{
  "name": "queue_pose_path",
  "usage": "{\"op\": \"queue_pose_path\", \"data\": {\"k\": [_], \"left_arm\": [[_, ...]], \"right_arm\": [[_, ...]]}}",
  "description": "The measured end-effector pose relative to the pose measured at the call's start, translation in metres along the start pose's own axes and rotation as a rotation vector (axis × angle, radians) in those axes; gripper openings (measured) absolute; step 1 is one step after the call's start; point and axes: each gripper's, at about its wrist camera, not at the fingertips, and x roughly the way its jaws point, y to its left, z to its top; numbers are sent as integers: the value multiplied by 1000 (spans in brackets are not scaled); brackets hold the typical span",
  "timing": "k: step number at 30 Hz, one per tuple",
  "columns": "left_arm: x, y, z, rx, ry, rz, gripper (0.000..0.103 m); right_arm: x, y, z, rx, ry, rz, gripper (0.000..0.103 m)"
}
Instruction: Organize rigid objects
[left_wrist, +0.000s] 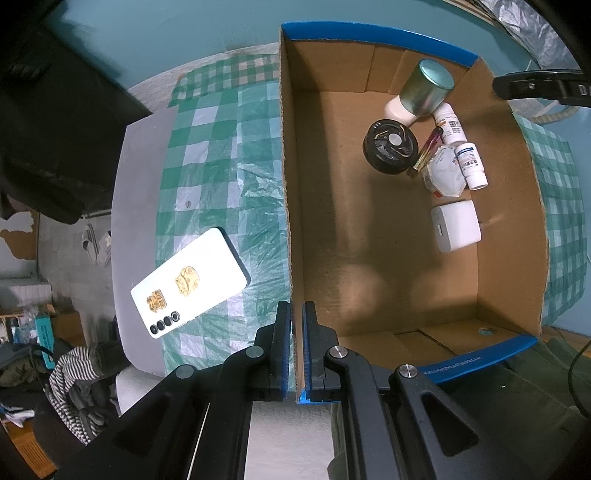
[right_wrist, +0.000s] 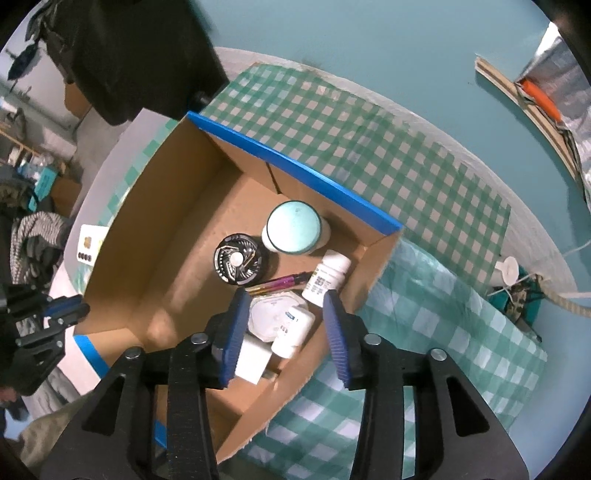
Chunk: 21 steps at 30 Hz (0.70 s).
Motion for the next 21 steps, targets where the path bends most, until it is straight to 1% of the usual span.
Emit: {"op": "queue_pose_path", "data": {"k": [2, 9, 11, 13, 16, 18, 20, 21], "left_arm": [[0, 0, 0, 2, -2, 1, 5], [-6, -5, 4, 25, -13, 15, 5], [-13, -5, 6, 28, -26, 4, 7], [-19, -5, 9, 34, -41, 9, 7], [-28, -4, 15, 39, -63, 9, 7], [-40, -4, 19, 44, -93, 8, 8], [-53, -3, 22, 44, -122, 8, 14], [-61, -2, 25, 42, -147, 7, 22]], "right_arm": [[-7, -2, -3, 15, -11, -5, 48], [-37, -11, -15, 85, -66, -5, 50], [-49, -13, -18, 106, -86, -18, 54], [-59, -13, -20, 116, -109, -35, 58], [-79, -16, -25, 146, -152, -51, 58], [-90, -18, -28, 165, -175, -60, 58], [-103, -19, -31, 184, -201, -75, 59], [-107, -20, -33, 192, -211, -82, 59]]}}
